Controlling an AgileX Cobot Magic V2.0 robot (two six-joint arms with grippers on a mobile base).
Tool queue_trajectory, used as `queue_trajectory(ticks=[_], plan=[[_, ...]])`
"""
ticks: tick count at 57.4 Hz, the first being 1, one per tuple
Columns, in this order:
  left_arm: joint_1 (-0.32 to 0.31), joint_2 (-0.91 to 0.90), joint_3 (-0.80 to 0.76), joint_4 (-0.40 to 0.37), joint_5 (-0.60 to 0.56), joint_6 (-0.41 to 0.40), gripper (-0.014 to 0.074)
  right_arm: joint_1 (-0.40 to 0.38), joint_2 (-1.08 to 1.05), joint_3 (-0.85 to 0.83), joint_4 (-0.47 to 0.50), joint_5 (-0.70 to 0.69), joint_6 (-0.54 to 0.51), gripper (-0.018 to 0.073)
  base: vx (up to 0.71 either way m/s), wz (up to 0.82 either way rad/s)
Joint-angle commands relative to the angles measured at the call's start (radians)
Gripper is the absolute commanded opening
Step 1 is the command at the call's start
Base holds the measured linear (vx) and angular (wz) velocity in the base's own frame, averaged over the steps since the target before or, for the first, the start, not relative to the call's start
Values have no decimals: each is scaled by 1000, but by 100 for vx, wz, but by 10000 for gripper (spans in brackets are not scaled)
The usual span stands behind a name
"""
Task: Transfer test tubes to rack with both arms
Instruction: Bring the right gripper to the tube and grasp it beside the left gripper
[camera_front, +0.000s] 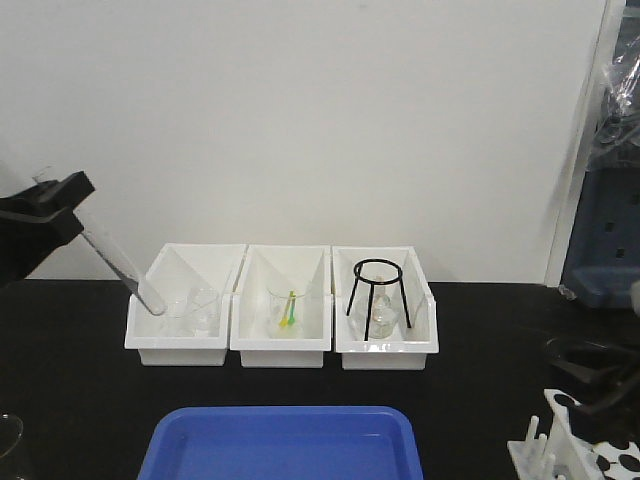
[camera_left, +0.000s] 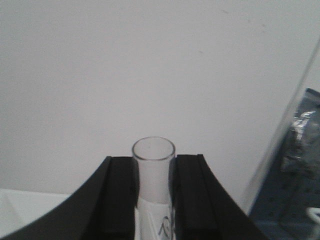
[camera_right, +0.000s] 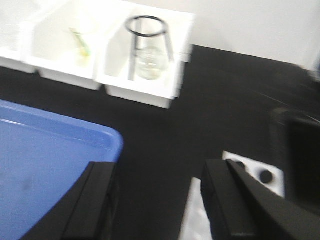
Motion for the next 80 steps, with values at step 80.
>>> queue_trajectory(ticks=[80], plan=[[-202, 215, -37, 217, -268, -295, -4, 584, 682, -806, -189, 75, 114, 442, 0, 0]])
